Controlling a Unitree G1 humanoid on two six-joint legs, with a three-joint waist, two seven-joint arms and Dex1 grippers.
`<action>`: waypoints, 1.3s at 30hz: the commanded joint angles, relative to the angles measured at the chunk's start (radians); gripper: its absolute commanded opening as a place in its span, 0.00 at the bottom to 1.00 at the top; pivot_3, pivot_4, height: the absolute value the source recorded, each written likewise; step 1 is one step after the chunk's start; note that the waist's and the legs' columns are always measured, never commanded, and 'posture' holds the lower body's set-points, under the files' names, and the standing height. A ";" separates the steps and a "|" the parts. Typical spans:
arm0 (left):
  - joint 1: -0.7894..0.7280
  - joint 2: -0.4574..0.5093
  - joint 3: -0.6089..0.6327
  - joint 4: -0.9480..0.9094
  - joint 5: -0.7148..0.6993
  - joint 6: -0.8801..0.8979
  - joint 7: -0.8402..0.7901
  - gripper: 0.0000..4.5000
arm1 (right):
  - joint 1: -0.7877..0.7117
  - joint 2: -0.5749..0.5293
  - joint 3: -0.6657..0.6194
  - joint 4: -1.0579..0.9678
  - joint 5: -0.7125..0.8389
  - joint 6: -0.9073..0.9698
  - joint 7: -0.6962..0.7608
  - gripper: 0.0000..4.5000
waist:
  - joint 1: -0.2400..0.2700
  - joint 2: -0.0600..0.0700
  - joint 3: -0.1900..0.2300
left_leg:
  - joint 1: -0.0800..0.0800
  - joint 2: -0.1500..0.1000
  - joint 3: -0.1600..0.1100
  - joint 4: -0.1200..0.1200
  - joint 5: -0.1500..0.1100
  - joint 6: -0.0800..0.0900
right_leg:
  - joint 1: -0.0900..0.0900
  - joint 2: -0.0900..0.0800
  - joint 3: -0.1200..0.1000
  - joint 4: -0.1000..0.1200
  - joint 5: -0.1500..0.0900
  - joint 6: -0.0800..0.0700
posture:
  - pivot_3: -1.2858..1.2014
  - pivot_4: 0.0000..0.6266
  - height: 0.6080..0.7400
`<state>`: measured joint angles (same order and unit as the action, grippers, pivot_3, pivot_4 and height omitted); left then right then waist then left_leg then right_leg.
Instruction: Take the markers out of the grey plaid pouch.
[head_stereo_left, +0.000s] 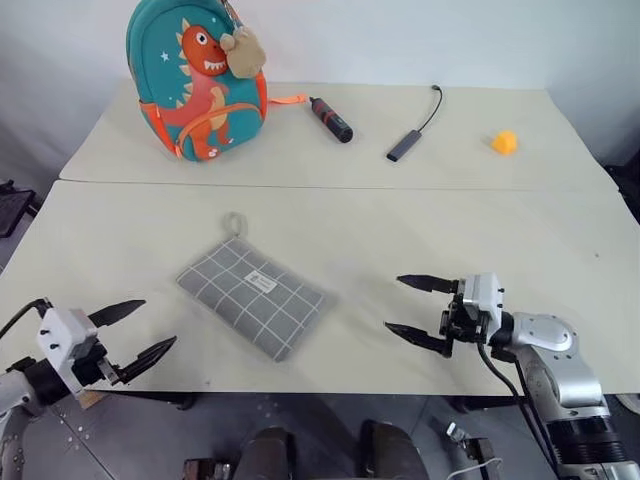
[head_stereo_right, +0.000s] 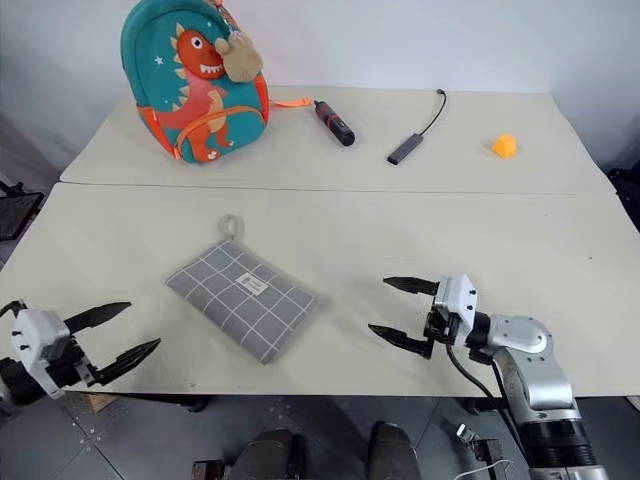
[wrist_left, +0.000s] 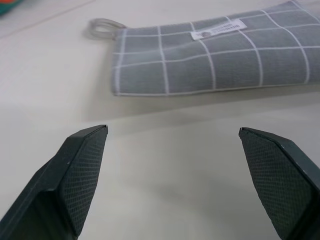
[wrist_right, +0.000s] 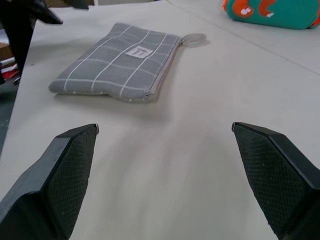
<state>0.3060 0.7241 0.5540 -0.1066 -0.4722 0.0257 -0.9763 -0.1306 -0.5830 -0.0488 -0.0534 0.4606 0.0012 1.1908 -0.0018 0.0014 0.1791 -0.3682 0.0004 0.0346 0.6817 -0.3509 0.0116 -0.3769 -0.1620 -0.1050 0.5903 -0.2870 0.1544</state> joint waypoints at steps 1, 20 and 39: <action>-0.010 0.010 0.019 -0.018 -0.033 0.018 -0.005 0.99 | 0.024 -0.014 0.007 -0.051 0.011 0.000 0.019 1.00 | 0.000 0.000 0.000 | 0.000 0.000 0.000 0.000 0.000 0.000 | 0.000 0.000 0.000 0.000 0.000 0.000 | 0.52 0.24 1.00; -0.687 0.212 -0.253 0.442 -0.111 0.595 -0.037 1.00 | -0.064 -0.064 0.289 -0.200 -0.154 0.309 -0.062 0.00 | -0.002 0.000 0.000 | -0.001 -0.001 0.005 0.000 -0.001 0.000 | -0.003 0.001 -0.002 0.002 0.000 0.000 | 0.52 0.24 1.00; -0.788 0.090 -0.422 0.367 -0.085 0.952 -0.080 1.00 | -0.333 0.113 0.382 -0.085 -0.195 0.555 -0.180 0.00 | -0.006 -0.004 -0.001 | -0.002 0.000 0.005 0.002 0.000 -0.001 | -0.004 0.001 -0.004 0.005 0.000 0.000 | 0.52 0.24 1.00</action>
<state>-0.5177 0.8091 0.1243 0.3278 -0.5141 0.8850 -1.0672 -0.4526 -0.4659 0.3609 -0.1245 0.2553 0.5470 1.0194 -0.0074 -0.0025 0.1783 -0.3698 0.0001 0.0391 0.6836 -0.3507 0.0109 -0.3814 -0.1612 -0.1088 0.5952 -0.2870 0.1544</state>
